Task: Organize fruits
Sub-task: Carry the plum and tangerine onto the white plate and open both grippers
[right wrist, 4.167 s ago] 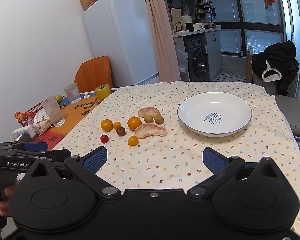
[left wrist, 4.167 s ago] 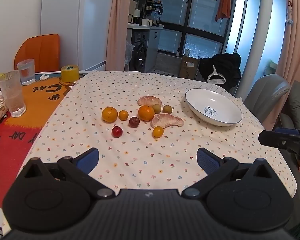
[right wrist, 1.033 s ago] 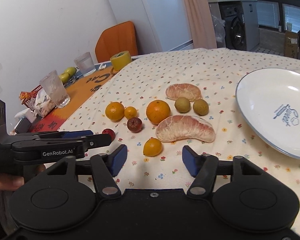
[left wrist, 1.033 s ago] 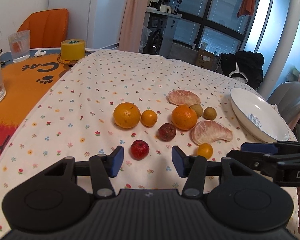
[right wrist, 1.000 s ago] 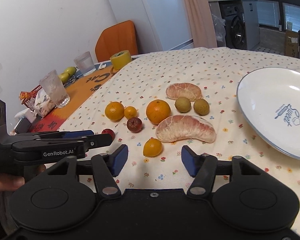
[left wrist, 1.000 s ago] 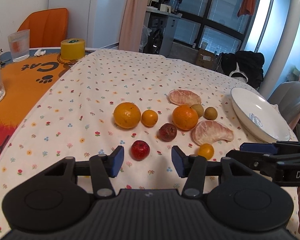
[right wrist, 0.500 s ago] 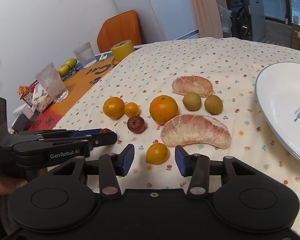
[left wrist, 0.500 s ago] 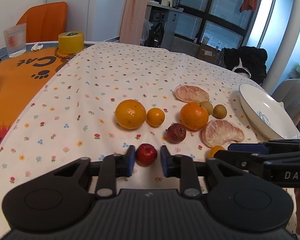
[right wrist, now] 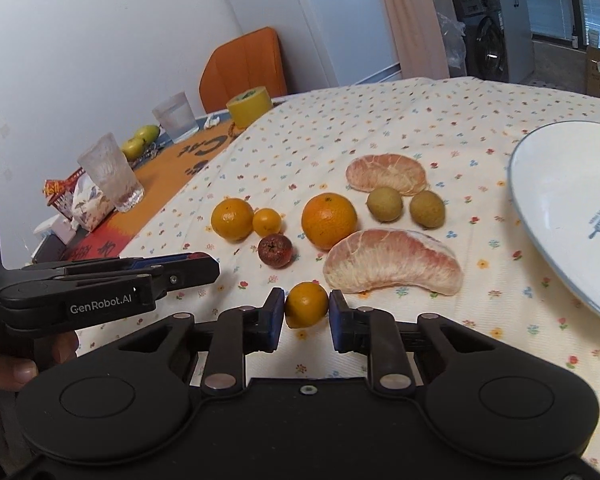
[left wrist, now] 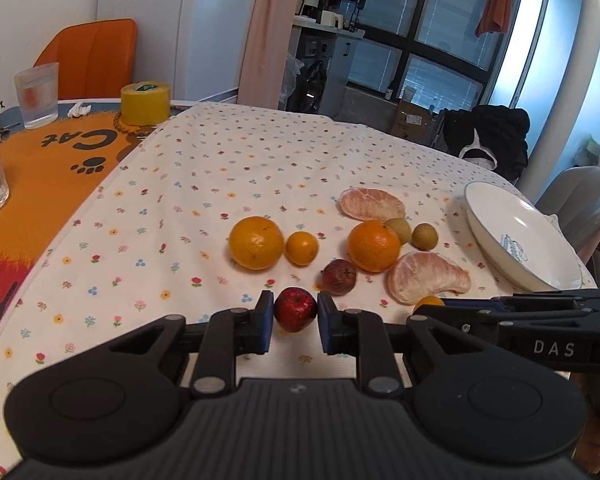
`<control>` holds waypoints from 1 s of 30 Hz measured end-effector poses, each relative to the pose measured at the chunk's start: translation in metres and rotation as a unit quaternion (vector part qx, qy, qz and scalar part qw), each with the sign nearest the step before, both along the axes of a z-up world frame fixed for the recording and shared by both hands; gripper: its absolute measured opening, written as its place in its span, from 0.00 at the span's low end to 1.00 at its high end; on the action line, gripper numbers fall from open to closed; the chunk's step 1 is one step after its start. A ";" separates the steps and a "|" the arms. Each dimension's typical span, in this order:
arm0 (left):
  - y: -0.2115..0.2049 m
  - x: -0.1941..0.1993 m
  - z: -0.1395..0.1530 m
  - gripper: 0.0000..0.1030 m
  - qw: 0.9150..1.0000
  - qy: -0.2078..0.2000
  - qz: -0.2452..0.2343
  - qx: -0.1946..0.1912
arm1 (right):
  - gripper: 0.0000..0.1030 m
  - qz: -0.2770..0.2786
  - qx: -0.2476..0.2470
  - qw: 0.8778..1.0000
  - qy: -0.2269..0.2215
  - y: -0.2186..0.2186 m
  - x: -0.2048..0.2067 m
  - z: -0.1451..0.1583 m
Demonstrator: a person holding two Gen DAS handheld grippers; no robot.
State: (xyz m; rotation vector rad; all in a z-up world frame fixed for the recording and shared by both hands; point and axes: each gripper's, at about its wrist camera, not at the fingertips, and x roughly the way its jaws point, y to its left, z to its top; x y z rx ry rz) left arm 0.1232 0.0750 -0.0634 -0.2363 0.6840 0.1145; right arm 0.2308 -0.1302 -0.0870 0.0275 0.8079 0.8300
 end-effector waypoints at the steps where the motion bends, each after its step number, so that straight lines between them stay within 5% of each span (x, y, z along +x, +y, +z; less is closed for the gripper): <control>1: -0.003 0.000 0.001 0.21 1.000 -0.001 -0.002 0.001 | 0.22 -0.002 0.002 1.000 -0.001 -0.003 -0.001 0.001; 30: -0.083 0.015 0.025 0.21 0.997 -0.036 -0.066 0.014 | 0.22 -0.076 0.042 0.995 -0.039 -0.097 -0.007 0.024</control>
